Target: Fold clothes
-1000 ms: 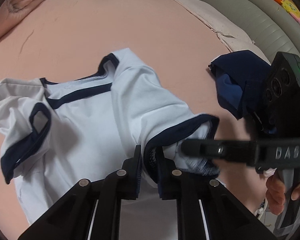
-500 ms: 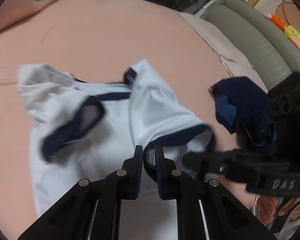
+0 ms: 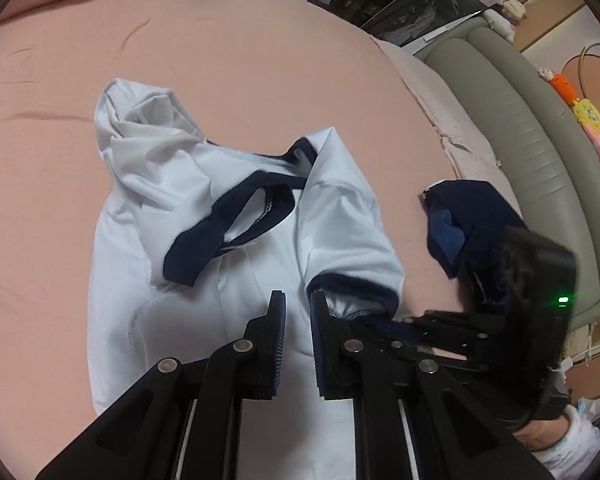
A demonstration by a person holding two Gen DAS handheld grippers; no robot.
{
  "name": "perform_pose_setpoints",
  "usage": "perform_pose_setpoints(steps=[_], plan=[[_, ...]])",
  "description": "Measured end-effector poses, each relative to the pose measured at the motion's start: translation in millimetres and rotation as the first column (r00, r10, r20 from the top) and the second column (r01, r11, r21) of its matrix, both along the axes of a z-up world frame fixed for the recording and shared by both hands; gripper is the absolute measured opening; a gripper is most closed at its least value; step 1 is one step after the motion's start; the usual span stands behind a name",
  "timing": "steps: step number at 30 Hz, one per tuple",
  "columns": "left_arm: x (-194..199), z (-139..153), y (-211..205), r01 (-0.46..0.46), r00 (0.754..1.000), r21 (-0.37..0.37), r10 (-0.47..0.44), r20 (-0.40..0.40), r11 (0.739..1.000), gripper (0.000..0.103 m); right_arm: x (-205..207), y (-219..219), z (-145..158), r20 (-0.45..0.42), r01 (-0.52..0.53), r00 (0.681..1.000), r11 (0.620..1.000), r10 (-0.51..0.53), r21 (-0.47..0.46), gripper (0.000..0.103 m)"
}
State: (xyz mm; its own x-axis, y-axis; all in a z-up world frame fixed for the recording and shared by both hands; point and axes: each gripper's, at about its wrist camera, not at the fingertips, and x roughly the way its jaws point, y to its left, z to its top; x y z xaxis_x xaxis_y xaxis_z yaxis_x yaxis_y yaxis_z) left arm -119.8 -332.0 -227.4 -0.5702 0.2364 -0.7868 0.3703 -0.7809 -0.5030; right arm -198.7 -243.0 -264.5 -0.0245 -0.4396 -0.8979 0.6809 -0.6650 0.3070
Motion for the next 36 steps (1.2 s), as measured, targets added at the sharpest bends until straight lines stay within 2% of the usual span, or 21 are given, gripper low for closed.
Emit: perform_pose_setpoints(steps=[1,3,4,5,6,7,8,13,16,18,20,26,32,36], plan=[[-0.5,0.6,-1.1,0.003,1.0,0.013,-0.003,0.0,1.0,0.011,-1.9,2.2,-0.2,0.016,0.002,1.0,1.0,-0.001,-0.006,0.008],[-1.6,1.7,-4.0,0.01,1.0,0.043,-0.011,0.023,0.999,0.013,-3.7,7.3,3.5,0.049,-0.011,0.999,1.0,0.012,-0.026,0.02],[-0.3,4.4,-5.6,0.012,1.0,0.052,-0.013,0.026,0.999,0.017,-4.0,9.9,8.0,0.073,-0.031,0.997,0.998,0.035,-0.05,0.042],[1.1,7.1,-7.2,0.014,0.999,0.06,-0.016,0.029,0.998,0.029,-3.9,13.0,13.9,0.098,-0.055,0.993,0.995,0.063,-0.085,0.068],[3.0,10.6,-8.7,0.018,0.999,0.065,-0.02,0.029,0.998,0.041,-3.3,17.0,21.1,0.116,-0.076,0.989,0.989,0.09,-0.123,0.078],[6.8,16.2,-9.6,0.024,1.0,0.056,-0.026,0.018,0.998,0.074,-1.8,21.7,29.7,0.12,-0.091,0.987,0.983,0.11,-0.158,0.085],[11.3,22.7,-9.5,0.029,1.0,0.036,-0.029,0.005,0.999,0.092,-0.5,26.7,38.4,0.115,-0.103,0.985,0.978,0.125,-0.182,0.085],[34.4,56.8,-16.5,-0.003,0.997,-0.088,-0.004,-0.076,0.996,0.092,-12.1,58.8,75.3,0.126,-0.078,0.985,0.954,0.118,-0.288,0.085],[37.2,63.6,-31.7,-0.038,0.995,-0.104,0.028,-0.097,0.994,0.092,-21.5,62.9,86.2,0.063,-0.05,0.996,0.961,0.07,-0.271,0.085],[35.6,60.4,-45.2,-0.054,0.996,-0.131,0.045,-0.075,0.99,0.092,-33.3,65.0,84.7,0.028,-0.018,0.999,0.969,0.025,-0.248,0.086],[33.9,55.4,-59.4,-0.075,0.997,-0.158,0.068,-0.047,0.985,0.092,-47.9,66.8,75.4,0.049,0.024,0.999,0.975,-0.014,-0.222,0.086],[36.1,40.2,-81.0,-0.168,0.984,-0.108,0.16,-0.072,0.98,0.092,-78.0,70.6,49.6,0.109,0.109,0.99,0.977,-0.09,-0.185,0.086],[26.2,23.2,-92.7,-0.165,0.986,-0.113,0.162,-0.037,0.98,0.092,-96.3,55.1,33.9,0.184,0.182,0.972,0.964,-0.146,-0.195,0.086],[19.7,18.1,-100.5,-0.158,0.987,-0.111,0.157,-0.019,0.981,0.092,-108.9,40.3,25.2,0.188,0.168,0.974,0.964,-0.129,-0.206,0.086]])
